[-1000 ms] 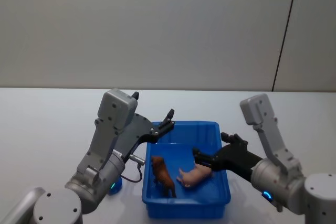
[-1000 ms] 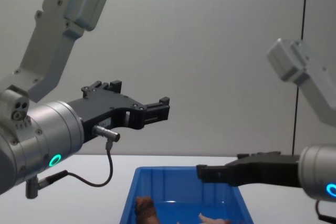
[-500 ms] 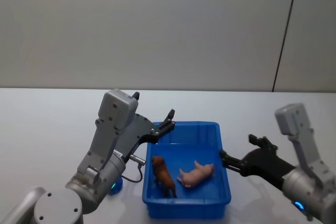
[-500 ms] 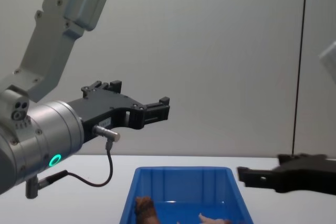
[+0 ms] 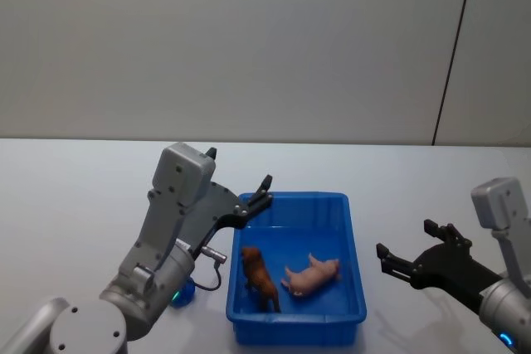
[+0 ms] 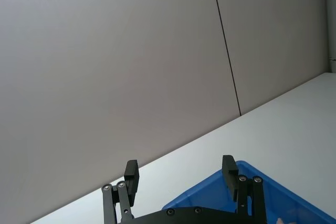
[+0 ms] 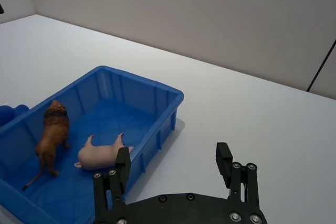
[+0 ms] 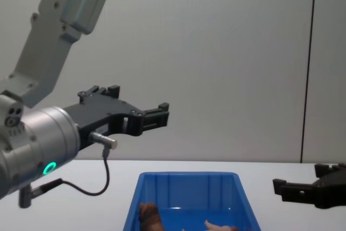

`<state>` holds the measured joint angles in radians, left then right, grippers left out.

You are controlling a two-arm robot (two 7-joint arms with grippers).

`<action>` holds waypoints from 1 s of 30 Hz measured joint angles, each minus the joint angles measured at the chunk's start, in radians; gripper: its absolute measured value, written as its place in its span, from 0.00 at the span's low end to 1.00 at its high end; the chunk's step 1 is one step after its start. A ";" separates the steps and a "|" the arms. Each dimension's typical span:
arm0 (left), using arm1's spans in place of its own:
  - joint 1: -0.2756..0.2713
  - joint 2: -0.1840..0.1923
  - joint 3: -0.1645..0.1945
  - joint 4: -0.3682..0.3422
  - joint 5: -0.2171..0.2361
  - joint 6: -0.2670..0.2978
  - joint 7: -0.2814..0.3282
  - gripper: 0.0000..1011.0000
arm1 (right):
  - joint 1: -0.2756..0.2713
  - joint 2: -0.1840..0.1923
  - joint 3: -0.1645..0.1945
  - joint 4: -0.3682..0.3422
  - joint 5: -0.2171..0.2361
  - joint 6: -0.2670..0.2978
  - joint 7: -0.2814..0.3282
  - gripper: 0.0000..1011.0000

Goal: Pick up the two dolls from the table and place them into the box.

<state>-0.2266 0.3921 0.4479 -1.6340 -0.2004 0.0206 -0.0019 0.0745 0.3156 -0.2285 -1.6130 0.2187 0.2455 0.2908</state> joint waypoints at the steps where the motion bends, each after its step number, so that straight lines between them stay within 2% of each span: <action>1: 0.003 0.003 -0.002 -0.002 -0.001 0.002 0.002 0.99 | -0.002 0.002 0.001 -0.001 0.000 -0.002 0.000 0.99; 5: 0.018 0.018 -0.009 -0.014 -0.010 0.014 0.015 0.99 | -0.008 0.009 0.005 -0.003 0.002 -0.008 -0.001 0.99; 18: 0.095 0.097 -0.042 -0.059 -0.083 0.091 0.051 0.99 | -0.019 0.021 0.012 -0.008 0.006 -0.019 -0.003 0.99; 24: 0.121 0.125 -0.055 -0.059 -0.112 0.130 0.047 0.99 | -0.021 0.023 0.013 -0.009 0.007 -0.021 -0.003 0.99; 30: 0.127 0.135 -0.062 -0.031 -0.123 0.148 0.020 0.99 | -0.023 0.025 0.014 -0.010 0.008 -0.023 -0.004 0.99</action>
<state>-0.1000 0.5276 0.3858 -1.6646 -0.3233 0.1689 0.0181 0.0519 0.3403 -0.2148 -1.6226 0.2262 0.2228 0.2872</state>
